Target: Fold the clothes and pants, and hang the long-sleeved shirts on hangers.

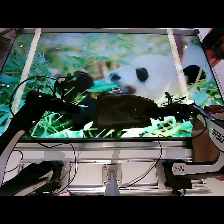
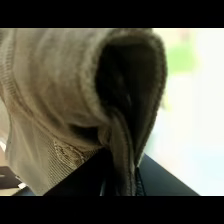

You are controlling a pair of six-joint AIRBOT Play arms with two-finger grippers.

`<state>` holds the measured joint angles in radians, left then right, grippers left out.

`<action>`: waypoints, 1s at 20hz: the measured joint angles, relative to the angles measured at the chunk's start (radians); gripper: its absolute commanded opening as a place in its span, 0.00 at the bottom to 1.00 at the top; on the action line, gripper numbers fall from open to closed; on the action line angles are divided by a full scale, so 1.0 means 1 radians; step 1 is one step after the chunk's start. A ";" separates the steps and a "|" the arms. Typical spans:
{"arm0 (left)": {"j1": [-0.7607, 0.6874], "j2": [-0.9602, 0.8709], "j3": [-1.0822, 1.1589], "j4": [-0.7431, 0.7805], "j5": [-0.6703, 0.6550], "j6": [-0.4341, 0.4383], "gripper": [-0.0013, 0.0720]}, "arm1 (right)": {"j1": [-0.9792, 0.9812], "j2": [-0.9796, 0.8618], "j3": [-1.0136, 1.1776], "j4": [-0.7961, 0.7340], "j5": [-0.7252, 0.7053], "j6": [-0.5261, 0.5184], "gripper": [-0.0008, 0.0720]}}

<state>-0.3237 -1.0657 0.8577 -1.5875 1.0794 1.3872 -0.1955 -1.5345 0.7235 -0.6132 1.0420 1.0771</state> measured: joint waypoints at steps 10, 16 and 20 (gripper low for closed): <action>0.000 0.000 0.000 0.005 0.000 0.000 0.03 | 0.047 0.279 0.355 -0.010 0.006 0.074 0.07; 0.000 0.001 0.000 0.008 0.000 0.018 0.03 | -0.057 0.511 0.673 -0.288 0.029 0.305 0.07; 0.000 0.001 0.000 0.008 0.000 0.056 0.03 | -0.207 0.605 0.798 -0.590 0.076 0.469 0.07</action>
<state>-0.3237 -1.0649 0.8581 -1.5799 1.0798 1.4433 -0.4026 -0.9291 1.5215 -1.2034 1.1179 1.5463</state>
